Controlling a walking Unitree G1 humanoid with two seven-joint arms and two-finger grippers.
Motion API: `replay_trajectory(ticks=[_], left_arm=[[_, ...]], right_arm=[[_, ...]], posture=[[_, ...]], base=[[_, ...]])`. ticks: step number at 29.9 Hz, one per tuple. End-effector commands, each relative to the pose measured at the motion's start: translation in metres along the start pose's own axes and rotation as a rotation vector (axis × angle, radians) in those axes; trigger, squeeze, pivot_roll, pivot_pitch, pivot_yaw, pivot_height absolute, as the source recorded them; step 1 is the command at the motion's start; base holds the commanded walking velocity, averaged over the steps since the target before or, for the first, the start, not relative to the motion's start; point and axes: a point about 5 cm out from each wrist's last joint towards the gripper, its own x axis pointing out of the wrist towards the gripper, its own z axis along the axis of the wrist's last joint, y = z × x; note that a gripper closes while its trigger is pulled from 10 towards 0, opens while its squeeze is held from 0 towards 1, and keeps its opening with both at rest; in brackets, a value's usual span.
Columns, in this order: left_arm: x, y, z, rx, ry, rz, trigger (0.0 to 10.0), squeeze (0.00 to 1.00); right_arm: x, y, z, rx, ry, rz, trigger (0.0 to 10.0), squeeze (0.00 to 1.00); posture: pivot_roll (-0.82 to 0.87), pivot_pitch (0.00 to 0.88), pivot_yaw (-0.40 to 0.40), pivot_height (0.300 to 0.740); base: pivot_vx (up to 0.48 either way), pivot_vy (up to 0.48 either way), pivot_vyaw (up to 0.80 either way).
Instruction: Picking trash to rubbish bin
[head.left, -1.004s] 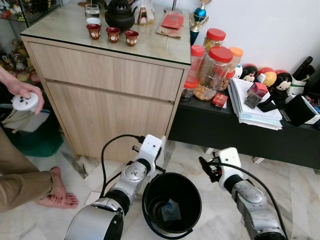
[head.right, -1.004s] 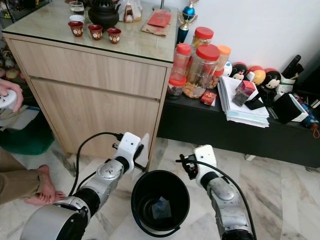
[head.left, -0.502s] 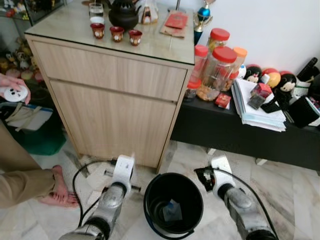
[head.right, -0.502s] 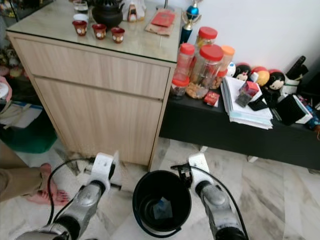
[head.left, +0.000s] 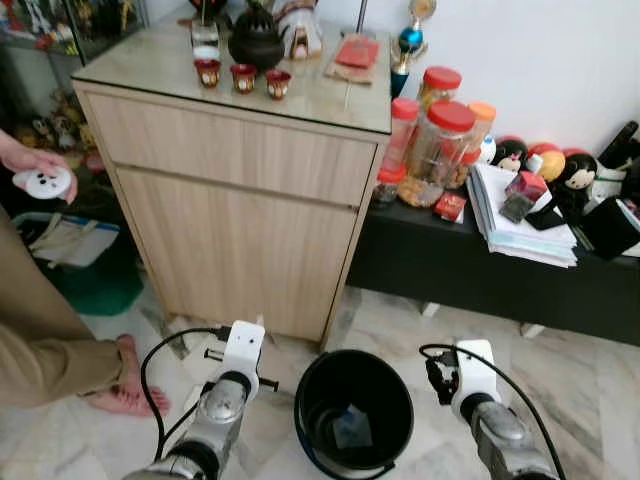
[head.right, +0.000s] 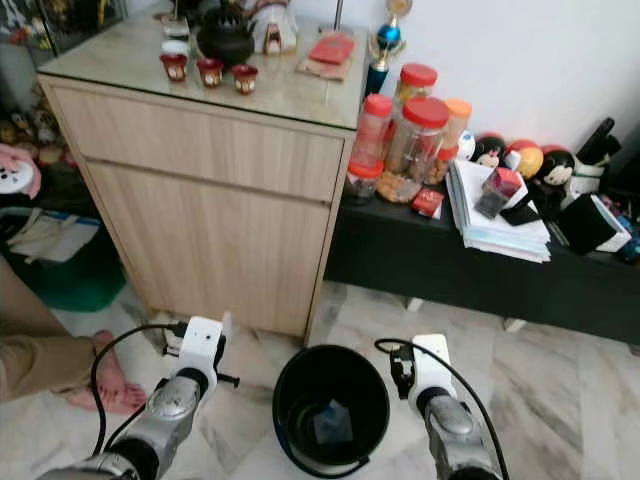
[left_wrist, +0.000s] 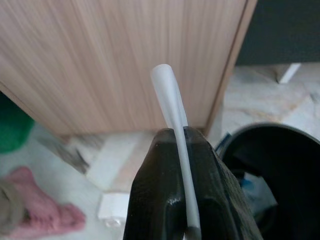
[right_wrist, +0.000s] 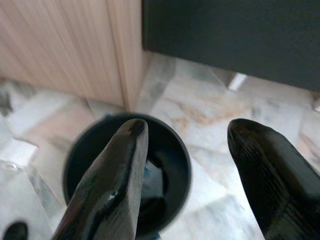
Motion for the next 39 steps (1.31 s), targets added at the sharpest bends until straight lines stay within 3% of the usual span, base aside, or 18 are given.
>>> replay_trajectory(ticks=[1,6,11,28,39], left_arm=[[0.004,-0.001,0.009,0.029,-0.022,-0.016,10.0,0.0],[0.006,0.012,0.015,0.061,-0.041,0.0,10.0,0.0],[0.007,0.014,0.017,0.066,-0.05,0.001,10.0,0.0],[0.016,-0.008,0.041,0.092,-0.106,-0.108,10.0,0.0],[0.011,-0.01,0.029,0.072,-0.084,-0.102,10.0,0.0]], right_arm=[[0.0,-0.002,-0.001,0.032,-0.006,-0.021,10.0,0.0],[0.003,0.011,0.003,0.072,-0.038,0.003,10.0,0.0],[0.004,0.017,0.004,0.082,-0.049,0.016,10.0,0.0],[0.009,0.027,0.025,0.071,-0.152,0.055,10.0,0.0],[0.01,0.029,0.028,0.064,-0.159,0.076,10.0,0.0]], posture=[[0.15,0.029,-0.096,0.74],[0.17,0.031,-0.059,0.74],[0.18,0.039,-0.05,0.74],[0.16,0.073,-0.04,0.74],[0.17,0.056,-0.055,0.74]], base=[[0.0,0.0,0.0],[0.0,0.0,0.0],[0.0,0.0,0.0],[0.0,0.0,0.0],[0.0,0.0,-0.15]])
